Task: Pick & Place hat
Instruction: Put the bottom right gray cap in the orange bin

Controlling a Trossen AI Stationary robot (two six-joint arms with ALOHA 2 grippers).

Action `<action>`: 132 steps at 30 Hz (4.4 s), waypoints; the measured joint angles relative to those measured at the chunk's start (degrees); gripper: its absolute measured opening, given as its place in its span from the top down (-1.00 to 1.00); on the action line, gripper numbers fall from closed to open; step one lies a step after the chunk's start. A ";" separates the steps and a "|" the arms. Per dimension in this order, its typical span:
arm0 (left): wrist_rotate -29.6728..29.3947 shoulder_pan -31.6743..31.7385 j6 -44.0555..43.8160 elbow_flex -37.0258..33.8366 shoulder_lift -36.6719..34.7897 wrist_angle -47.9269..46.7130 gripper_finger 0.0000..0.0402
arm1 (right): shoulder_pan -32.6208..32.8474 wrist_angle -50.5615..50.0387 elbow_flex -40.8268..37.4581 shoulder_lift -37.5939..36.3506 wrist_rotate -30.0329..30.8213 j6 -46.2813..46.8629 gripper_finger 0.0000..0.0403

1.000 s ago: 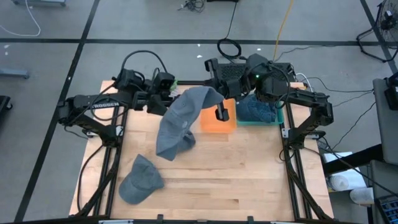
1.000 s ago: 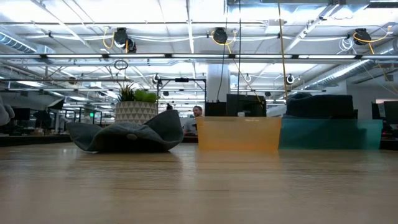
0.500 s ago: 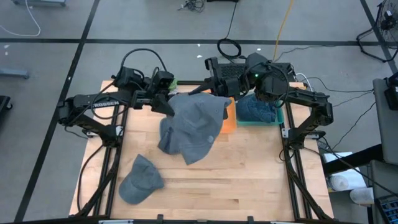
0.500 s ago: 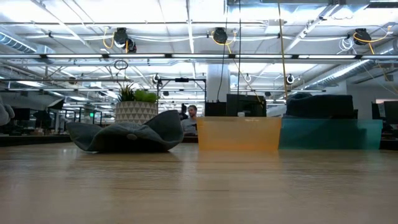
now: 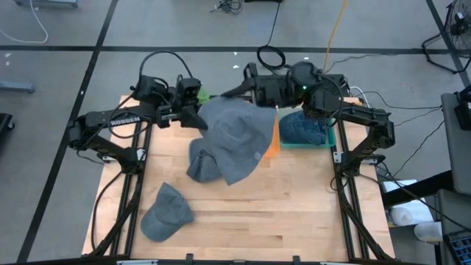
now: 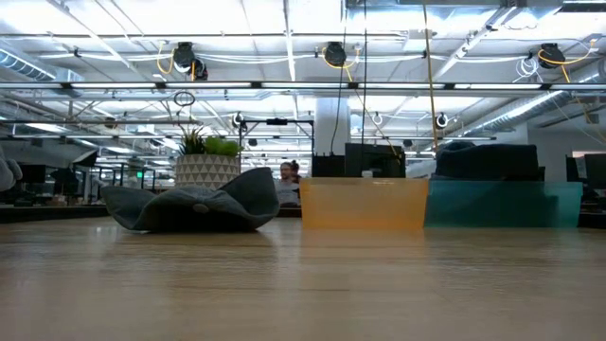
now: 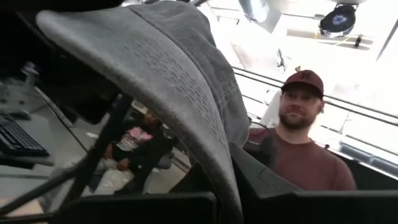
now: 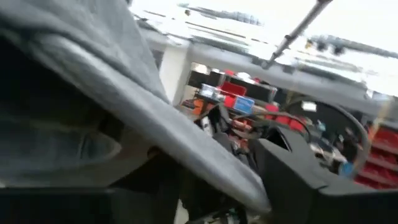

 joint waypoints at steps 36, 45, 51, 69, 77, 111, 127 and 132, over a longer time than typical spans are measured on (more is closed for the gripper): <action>-5.51 21.57 55.87 0.09 -25.79 -42.71 0.96 | 2.75 -19.29 -0.02 -7.55 14.41 29.95 -0.56; -11.16 19.20 67.30 0.07 -31.26 -62.80 0.96 | 1.43 -21.25 -0.04 -7.82 14.79 28.33 -0.56; -17.02 15.92 69.96 0.07 -32.52 -66.59 0.96 | 0.81 -20.76 -0.04 -7.91 14.64 27.78 -0.56; -30.08 4.77 73.70 0.04 -26.68 -63.86 0.96 | 0.89 -18.00 -3.93 -7.85 14.64 27.80 -0.56; -33.11 2.40 74.13 0.00 -24.65 -62.93 0.96 | 0.89 -16.54 -4.57 -7.87 14.58 28.61 -0.56; -33.07 5.29 53.53 0.02 -25.91 -62.97 0.43 | -2.69 -21.22 -4.59 -15.63 6.38 30.15 0.98; -31.44 7.23 50.30 0.02 -26.02 -63.08 0.08 | -9.38 -48.50 -2.64 -16.86 -3.59 15.02 0.99; -31.39 7.23 48.32 0.02 -26.00 -63.71 0.07 | -8.60 -53.78 -2.56 -16.88 2.16 5.18 1.00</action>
